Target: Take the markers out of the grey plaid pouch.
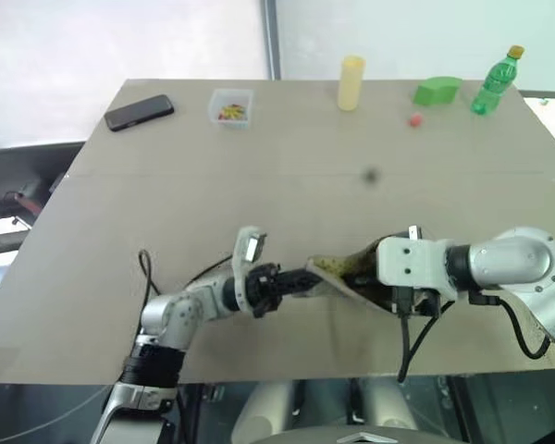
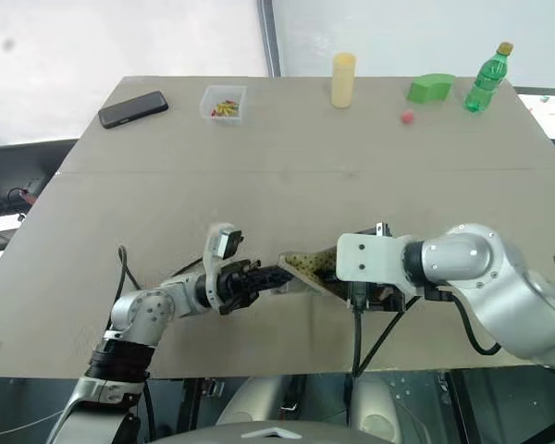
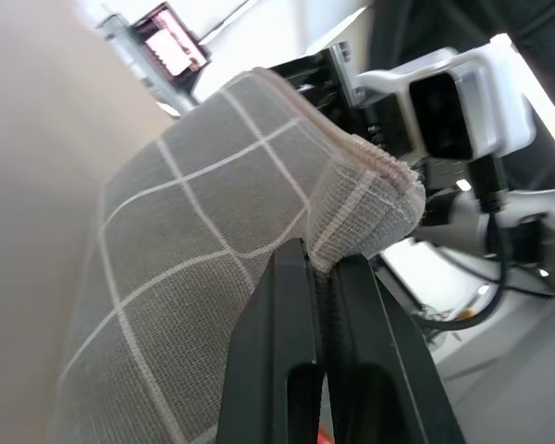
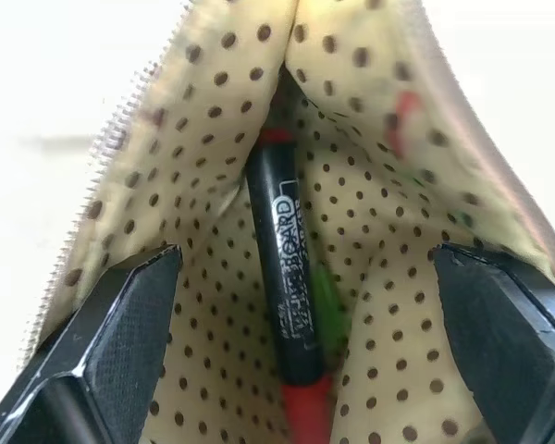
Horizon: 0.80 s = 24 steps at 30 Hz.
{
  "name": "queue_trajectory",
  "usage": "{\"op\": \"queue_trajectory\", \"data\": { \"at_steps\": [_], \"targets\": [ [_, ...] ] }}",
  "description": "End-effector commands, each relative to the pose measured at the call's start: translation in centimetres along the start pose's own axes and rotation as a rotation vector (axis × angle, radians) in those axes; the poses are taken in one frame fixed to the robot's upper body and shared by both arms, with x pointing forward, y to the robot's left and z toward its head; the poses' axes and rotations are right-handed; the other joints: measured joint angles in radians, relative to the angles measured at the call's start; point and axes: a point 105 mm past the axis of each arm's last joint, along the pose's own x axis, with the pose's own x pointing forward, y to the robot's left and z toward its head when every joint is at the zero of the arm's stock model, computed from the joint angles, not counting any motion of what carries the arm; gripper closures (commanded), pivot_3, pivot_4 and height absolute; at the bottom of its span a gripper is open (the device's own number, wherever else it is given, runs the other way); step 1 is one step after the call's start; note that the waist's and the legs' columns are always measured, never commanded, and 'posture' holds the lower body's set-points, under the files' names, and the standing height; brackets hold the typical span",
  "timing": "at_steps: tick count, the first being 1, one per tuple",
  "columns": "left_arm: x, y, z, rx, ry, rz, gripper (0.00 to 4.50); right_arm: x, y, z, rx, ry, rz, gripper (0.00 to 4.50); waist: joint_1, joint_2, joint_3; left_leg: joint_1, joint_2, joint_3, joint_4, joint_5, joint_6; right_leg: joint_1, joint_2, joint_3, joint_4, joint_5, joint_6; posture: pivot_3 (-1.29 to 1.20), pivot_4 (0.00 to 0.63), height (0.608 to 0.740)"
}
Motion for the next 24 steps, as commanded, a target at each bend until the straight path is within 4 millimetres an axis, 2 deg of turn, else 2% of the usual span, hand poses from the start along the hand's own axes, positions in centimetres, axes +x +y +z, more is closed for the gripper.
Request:
{"op": "queue_trajectory", "data": {
  "at_steps": [1,5,6,7,10,16,24],
  "targets": [
    [-0.8,0.8,-0.4,0.012,-0.009,0.034,4.50,0.7,-1.1,-0.5,-0.012,0.020,-0.064,0.06,0.000,0.001,-0.001,0.000,0.000,0.000,0.000,-0.001,0.000,0.000,0.000,0.000,0.000,0.000,0.000,0.00,0.150,0.740],
    [-1.0,1.0,-0.4,0.008,-0.034,0.045,4.50,1.3,-1.1,-0.6,-0.042,0.023,-0.063,0.06,-0.001,0.003,-0.002,0.001,0.000,0.000,0.000,-0.002,0.002,0.000,0.000,0.000,0.001,0.000,0.000,0.00,0.150,0.740],
    [-1.1,1.1,-0.4,0.008,-0.038,0.049,4.50,1.5,-1.1,-0.6,-0.047,0.023,-0.058,0.56,-0.001,0.003,-0.002,0.002,0.000,0.000,0.000,-0.002,0.001,0.000,0.000,0.000,0.001,0.000,0.000,0.00,0.150,0.740],
    [-1.2,1.1,-0.4,0.009,-0.040,0.053,4.50,1.6,-1.0,-0.6,-0.054,0.022,-0.050,0.66,-0.001,0.003,-0.002,0.002,0.000,0.000,0.000,-0.002,0.001,0.000,0.000,0.000,0.002,0.000,0.000,0.00,0.150,0.740],
    [-1.3,1.3,-0.3,0.015,-0.052,0.068,4.50,1.7,-0.7,0.0,-0.094,-0.008,-0.039,1.95,-0.002,0.003,-0.003,0.002,0.000,0.000,0.000,-0.002,0.001,0.000,0.001,0.001,0.002,0.000,0.000,0.00,0.150,0.740],
    [-1.6,1.6,-0.2,0.017,-0.073,0.084,4.50,1.1,-0.8,1.1,-0.143,-0.060,-0.028,1.95,-0.002,0.005,-0.004,0.003,0.000,0.000,0.000,-0.002,0.001,0.000,0.001,0.001,0.005,0.000,0.000,0.00,0.150,0.740],
    [-1.6,1.6,-0.3,0.029,-0.063,0.078,4.50,2.2,-0.9,0.0,-0.121,-0.029,0.009,1.95,-0.002,0.006,-0.005,0.004,0.000,0.000,0.000,-0.002,0.001,0.000,0.001,0.001,0.006,0.000,0.000,0.00,0.150,0.740]
  ]
}}
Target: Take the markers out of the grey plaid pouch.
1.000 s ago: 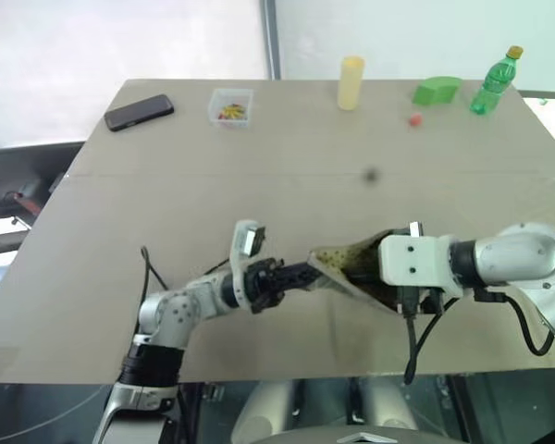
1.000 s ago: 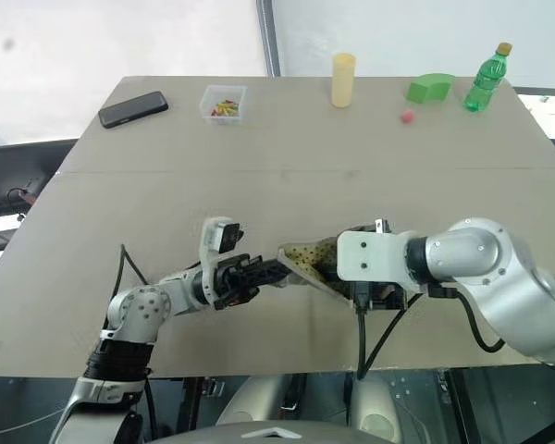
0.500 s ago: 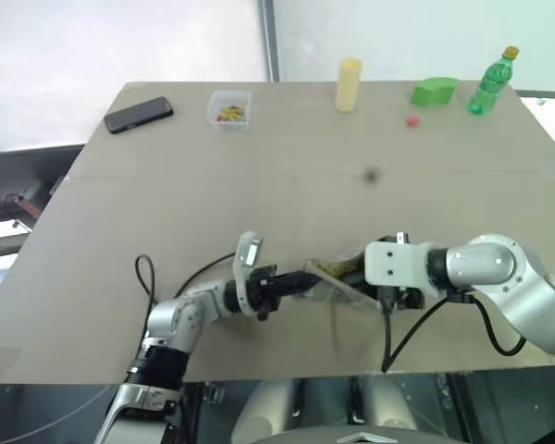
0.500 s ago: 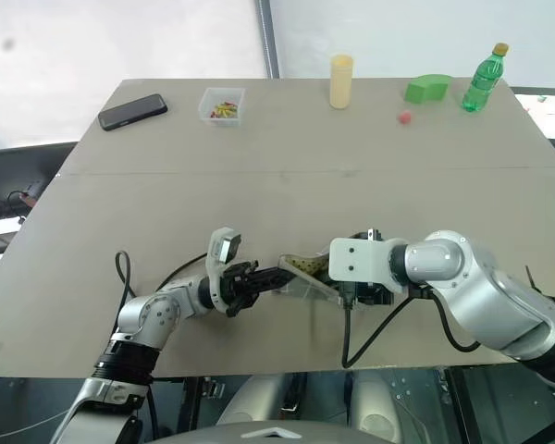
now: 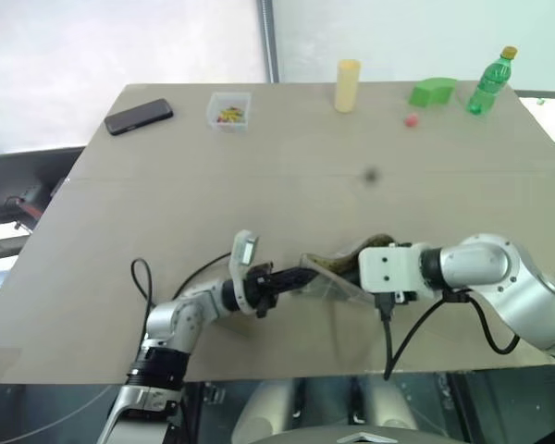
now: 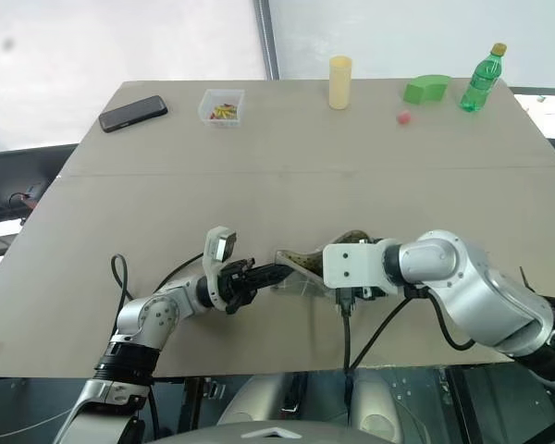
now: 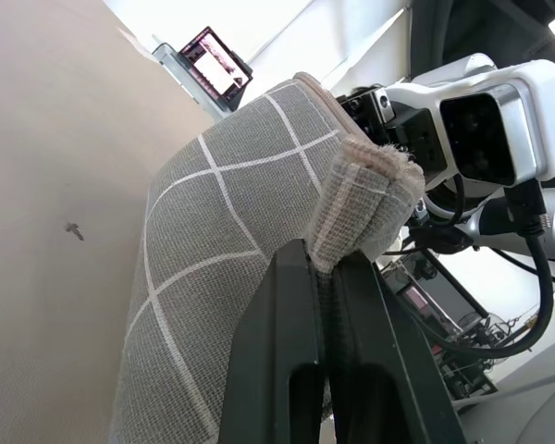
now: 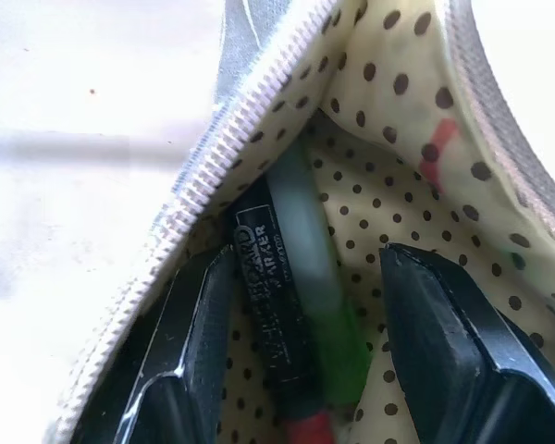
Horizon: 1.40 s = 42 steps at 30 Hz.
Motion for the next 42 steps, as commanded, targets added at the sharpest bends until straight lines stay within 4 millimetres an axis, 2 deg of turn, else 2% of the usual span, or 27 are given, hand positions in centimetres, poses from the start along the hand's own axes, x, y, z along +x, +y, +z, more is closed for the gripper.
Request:
{"op": "queue_trajectory", "data": {
  "at_steps": [1,6,7,8,15,21,26,31,32,34,35,36,38,42],
  "targets": [
    [-0.9,0.7,-0.8,-0.036,-0.008,0.037,4.50,0.3,-0.3,-0.3,-0.017,0.016,0.003,1.95,0.000,0.000,0.000,0.000,0.000,0.000,0.000,0.000,0.000,0.000,0.000,0.000,0.000,0.000,0.000,0.00,0.150,0.740],
    [-1.1,0.5,-1.1,-0.027,0.003,0.037,4.50,1.2,0.4,-1.1,-0.010,0.046,0.056,1.95,0.000,0.001,0.000,0.000,0.000,0.000,0.000,0.000,0.000,0.000,0.000,0.000,0.001,0.000,0.000,0.00,0.150,0.740],
    [-1.1,0.5,-1.1,-0.026,0.004,0.037,4.50,1.3,0.6,-1.2,-0.007,0.048,0.064,2.47,-0.001,0.001,-0.001,0.000,0.000,0.000,0.000,0.000,0.000,0.000,0.000,0.000,0.001,0.000,0.000,0.00,0.150,0.740],
    [-1.2,0.5,-1.2,-0.025,0.005,0.038,4.50,1.4,0.6,-1.2,-0.005,0.049,0.068,2.71,-0.001,0.001,-0.001,0.000,0.000,0.000,0.000,0.000,0.000,0.000,0.000,0.000,0.001,0.000,0.000,0.00,0.150,0.740],
    [-1.3,0.2,-1.4,-0.019,0.007,0.041,4.50,1.8,0.6,-1.3,-0.016,0.058,0.075,2.71,-0.003,0.001,-0.001,0.000,0.000,0.000,0.000,0.000,0.000,-0.001,0.000,0.001,0.000,0.000,0.000,0.00,0.150,0.740],
    [-1.1,0.1,-1.5,-0.005,0.012,0.037,4.50,3.0,1.3,-2.5,-0.023,0.098,0.104,2.71,-0.004,0.001,-0.002,0.000,0.000,0.000,-0.001,0.000,0.000,-0.001,0.001,0.002,0.000,0.000,0.000,0.00,0.150,0.740],
    [-0.7,-0.1,-1.6,0.023,0.026,0.021,4.50,4.9,1.5,-4.2,-0.036,0.173,0.122,2.71,-0.013,-0.005,-0.010,0.002,0.000,0.000,-0.001,0.000,-0.001,-0.001,0.001,0.003,0.001,0.000,0.000,0.00,0.150,0.740],
    [-0.3,-0.2,-1.6,0.034,0.024,0.014,4.50,6.8,1.9,-5.6,-0.061,0.239,0.129,2.71,-0.023,-0.012,-0.015,0.011,0.000,-0.001,-0.002,-0.001,-0.001,0.004,0.000,0.003,0.001,-0.002,-0.003,0.00,0.150,0.740],
    [-0.3,-0.2,-1.6,0.035,0.023,0.014,4.50,7.0,2.2,-5.8,-0.051,0.240,0.132,2.98,-0.024,-0.013,-0.016,0.016,0.000,-0.001,-0.003,-0.001,-0.001,0.008,-0.001,0.003,0.001,-0.002,-0.003,0.00,0.150,0.740],
    [-0.2,-0.2,-1.6,0.039,0.016,0.018,4.50,6.7,2.5,-6.1,-0.026,0.231,0.118,3.42,-0.024,-0.015,-0.017,0.018,0.000,-0.001,-0.004,-0.001,-0.001,0.010,-0.001,0.003,0.001,-0.003,-0.003,0.00,0.150,0.740],
    [-0.2,-0.1,-1.5,0.039,0.012,0.022,4.50,6.3,2.5,-6.2,-0.016,0.226,0.109,3.95,-0.023,-0.016,-0.018,0.018,0.000,-0.001,-0.006,-0.001,-0.001,0.009,-0.001,0.003,0.000,-0.003,-0.003,0.00,0.150,0.740],
    [-0.2,-0.1,-1.5,0.039,0.008,0.025,4.50,5.8,2.4,-6.3,-0.008,0.221,0.099,4.11,-0.021,-0.017,-0.020,0.018,0.000,-0.001,-0.006,-0.001,-0.001,0.009,-0.001,0.003,0.001,-0.003,-0.003,0.00,0.150,0.740],
    [-0.2,0.0,-1.5,0.037,-0.001,0.033,4.50,4.8,2.3,-6.0,0.035,0.179,0.080,4.12,-0.014,-0.016,-0.021,0.018,0.000,-0.001,-0.006,-0.001,-0.002,0.009,-0.001,0.003,0.000,-0.003,-0.003,0.00,0.150,0.740],
    [-0.2,0.6,-1.0,0.036,-0.039,0.068,4.50,2.0,1.4,-2.5,0.129,-0.037,0.058,4.12,0.007,-0.013,-0.020,0.017,-0.001,-0.001,-0.006,-0.001,-0.001,0.008,-0.001,0.003,-0.002,-0.003,-0.003,0.00,0.150,0.740]
  ]
}}
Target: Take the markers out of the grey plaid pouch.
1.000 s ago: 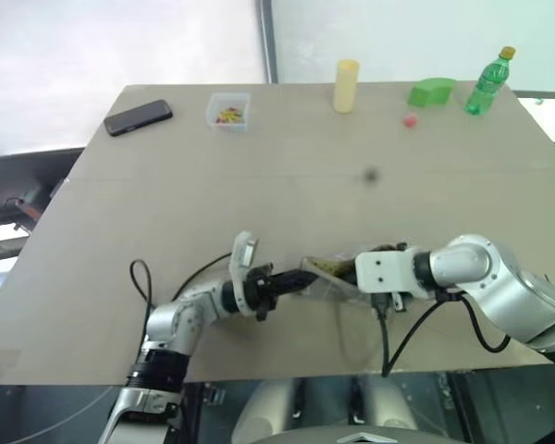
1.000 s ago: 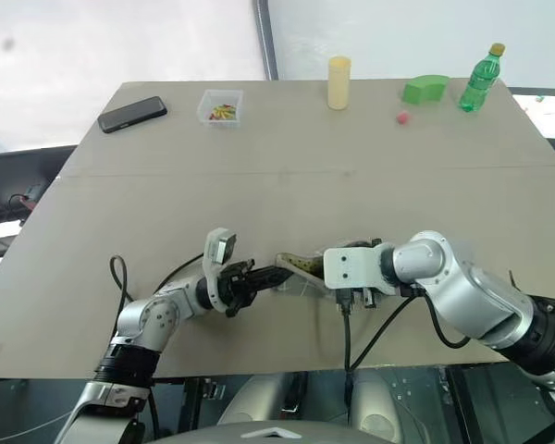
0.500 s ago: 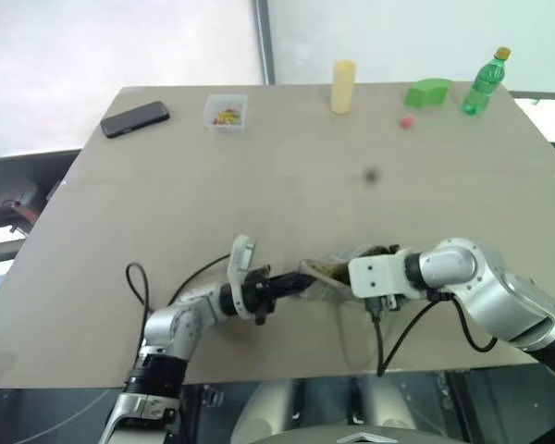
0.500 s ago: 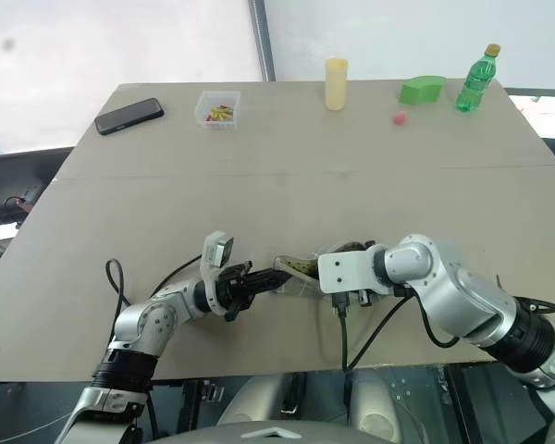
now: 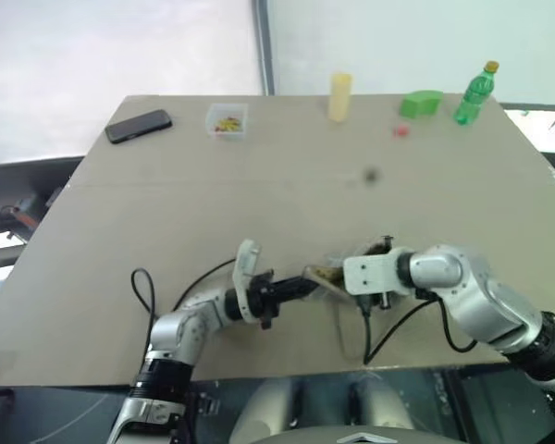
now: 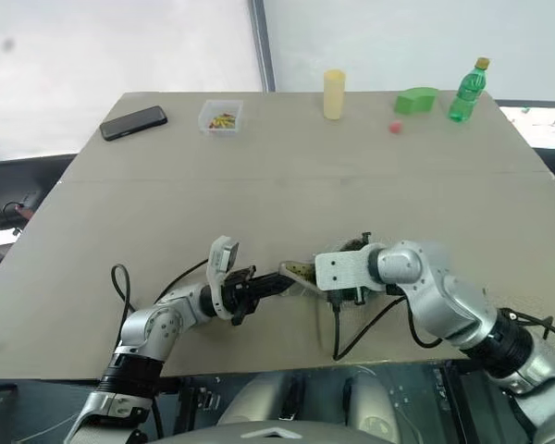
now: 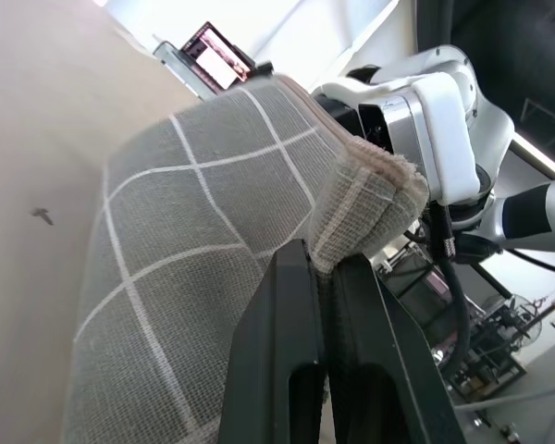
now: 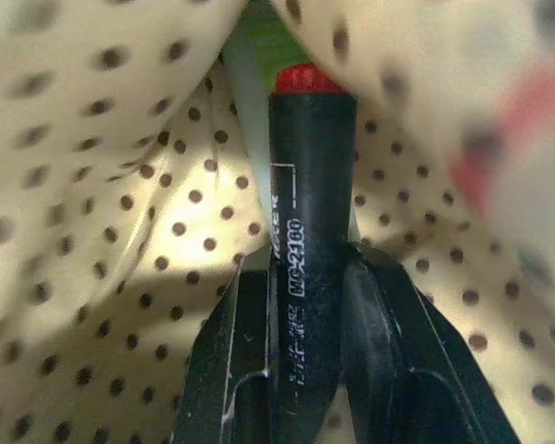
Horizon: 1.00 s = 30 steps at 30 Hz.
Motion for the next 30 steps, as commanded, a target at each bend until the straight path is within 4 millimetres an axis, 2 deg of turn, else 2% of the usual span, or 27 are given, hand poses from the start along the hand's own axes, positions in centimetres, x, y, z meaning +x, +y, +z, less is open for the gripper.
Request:
{"op": "queue_trajectory", "data": {
  "at_steps": [1,5,11,14,17,18,20,22,24,27,30],
  "targets": [
    [-0.4,0.9,0.5,-0.003,-0.054,0.053,4.50,-2.3,0.5,1.3,0.142,-0.135,0.067,4.12,0.004,0.004,0.002,-0.001,0.000,0.000,-0.002,0.000,0.000,0.000,0.000,-0.001,-0.002,0.001,0.001,0.00,0.150,0.740],
    [-0.4,2.0,0.9,0.036,-0.065,0.107,4.50,-5.1,0.1,3.3,0.191,-0.251,0.059,4.12,0.010,0.010,0.007,-0.002,0.000,-0.001,-0.006,0.000,0.000,-0.002,0.000,-0.001,-0.006,0.004,0.001,0.00,0.150,0.740],
    [-0.2,2.7,1.1,0.102,-0.045,0.126,4.50,-7.4,-1.0,5.3,0.316,-0.430,0.019,4.12,0.018,0.011,0.008,-0.003,0.000,-0.003,-0.006,0.000,0.000,-0.002,0.000,-0.003,-0.007,0.002,0.003,0.00,0.150,0.740],
    [0.0,2.8,1.1,0.140,-0.032,0.124,4.50,-9.1,-2.8,6.4,0.400,-0.567,-0.053,4.12,0.018,0.011,0.010,-0.003,0.000,-0.003,-0.006,0.000,0.000,-0.002,0.000,-0.003,-0.007,0.002,0.003,0.00,0.150,0.740],
    [0.1,2.7,1.0,0.162,-0.023,0.119,4.50,-11.8,-6.6,6.6,0.538,-0.730,-0.246,4.12,0.018,0.012,0.011,-0.004,0.000,-0.003,-0.007,0.000,0.000,-0.002,0.000,-0.003,-0.007,0.002,0.003,0.00,0.150,0.740],
    [0.1,2.7,0.9,0.171,-0.018,0.119,4.50,-12.6,-7.9,5.9,0.582,-0.738,-0.324,4.12,0.018,0.012,0.011,-0.004,0.000,-0.003,-0.007,0.000,0.000,-0.003,0.000,-0.003,-0.007,0.002,0.003,0.00,0.150,0.740],
    [0.2,2.4,0.6,0.197,0.004,0.107,4.50,-13.7,-10.2,3.4,0.618,-0.644,-0.511,4.12,0.024,0.011,0.011,-0.005,0.000,-0.003,-0.007,0.000,0.000,-0.004,0.000,-0.003,-0.007,0.004,0.000,0.00,0.150,0.740],
    [0.2,2.0,0.0,0.209,0.022,0.096,4.50,-14.6,-12.5,-0.5,0.723,-0.504,-0.671,4.12,0.023,0.012,0.010,-0.008,-0.001,-0.002,-0.007,0.000,0.000,-0.007,-0.001,-0.003,-0.008,0.005,-0.001,0.00,0.150,0.740],
    [0.2,1.7,-0.3,0.215,0.033,0.089,4.50,-14.9,-13.4,-3.1,0.773,-0.402,-0.732,4.12,0.022,0.012,0.010,-0.015,-0.002,-0.002,-0.006,0.001,0.000,-0.014,-0.001,-0.003,-0.008,0.006,-0.002,0.00,0.150,0.740],
    [0.3,1.5,-0.5,0.220,0.035,0.086,4.50,-13.0,-13.5,-6.3,0.887,-0.305,-0.714,4.12,0.018,0.013,0.010,-0.017,-0.002,-0.001,-0.007,0.006,0.000,-0.016,-0.001,-0.002,-0.008,0.006,-0.002,0.00,0.150,0.740],
    [0.4,1.2,-0.4,0.224,0.035,0.080,4.50,-9.6,-12.2,-10.3,1.069,-0.221,-0.662,4.12,0.011,0.014,0.010,-0.017,-0.001,-0.002,-0.009,0.005,0.001,-0.016,0.000,-0.002,-0.008,0.006,-0.003,0.00,0.150,0.740]
  ]
}}
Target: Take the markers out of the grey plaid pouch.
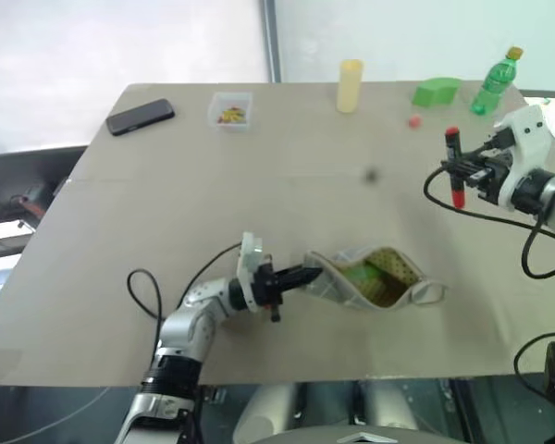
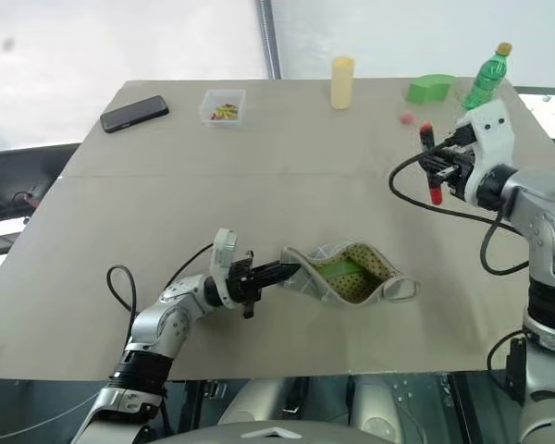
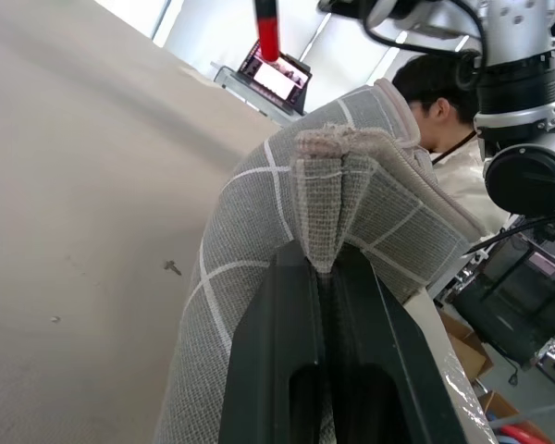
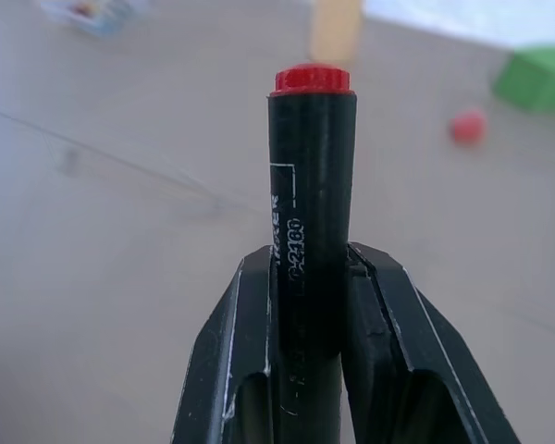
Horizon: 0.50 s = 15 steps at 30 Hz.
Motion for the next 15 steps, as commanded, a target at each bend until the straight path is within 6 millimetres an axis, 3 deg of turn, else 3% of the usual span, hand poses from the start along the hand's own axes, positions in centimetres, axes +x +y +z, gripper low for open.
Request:
{"op": "queue_trajectory", "data": {
  "at_steps": [1,4,7,8,13,15],
  "targets": [
    [0.0,-0.3,-1.0,-0.030,0.027,0.006,4.50,1.9,-1.2,-4.4,0.106,0.117,-0.034,4.12,-0.004,0.000,0.000,0.000,0.000,0.000,0.000,-0.002,0.003,0.000,0.000,0.000,0.000,0.000,0.000,0.00,0.150,0.740],
    [-0.1,-0.4,-1.0,-0.028,0.024,0.012,4.50,2.3,-1.8,-6.8,0.140,0.188,-0.044,4.12,-0.004,0.002,0.001,-0.001,-0.001,0.000,0.001,-0.002,0.003,0.000,-0.001,0.000,-0.001,0.000,0.000,0.00,0.150,0.740],
    [-0.7,-0.3,-1.1,-0.029,0.024,0.027,4.50,2.4,-2.0,-7.8,0.117,0.227,-0.041,4.12,-0.005,0.001,0.000,-0.001,-0.002,0.000,0.002,0.000,0.001,0.001,-0.001,0.000,-0.001,0.000,0.000,0.00,0.150,0.740],
    [-0.9,-0.2,-1.4,-0.031,0.025,0.034,4.50,2.4,-2.0,-7.9,0.108,0.235,-0.035,3.10,-0.004,0.001,0.000,-0.001,-0.002,0.000,0.003,-0.001,0.001,0.001,-0.001,0.000,-0.001,0.000,0.000,0.00,0.150,0.740],
    [-1.5,-0.1,-2.1,-0.038,0.023,0.048,4.50,2.2,-1.8,-7.8,0.028,0.229,-0.045,0.84,-0.014,0.004,-0.001,-0.001,-0.001,0.001,0.003,-0.002,0.004,0.001,-0.001,0.001,-0.001,0.000,0.000,0.00,0.150,0.740],
    [-1.6,0.0,-2.2,-0.039,0.014,0.059,4.50,2.0,-1.4,-6.4,-0.003,0.160,-0.049,0.06,-0.016,0.005,-0.001,0.000,-0.001,0.001,0.003,-0.002,0.004,0.001,0.000,0.001,0.000,0.000,0.000,0.00,0.150,0.740]
  ]
}}
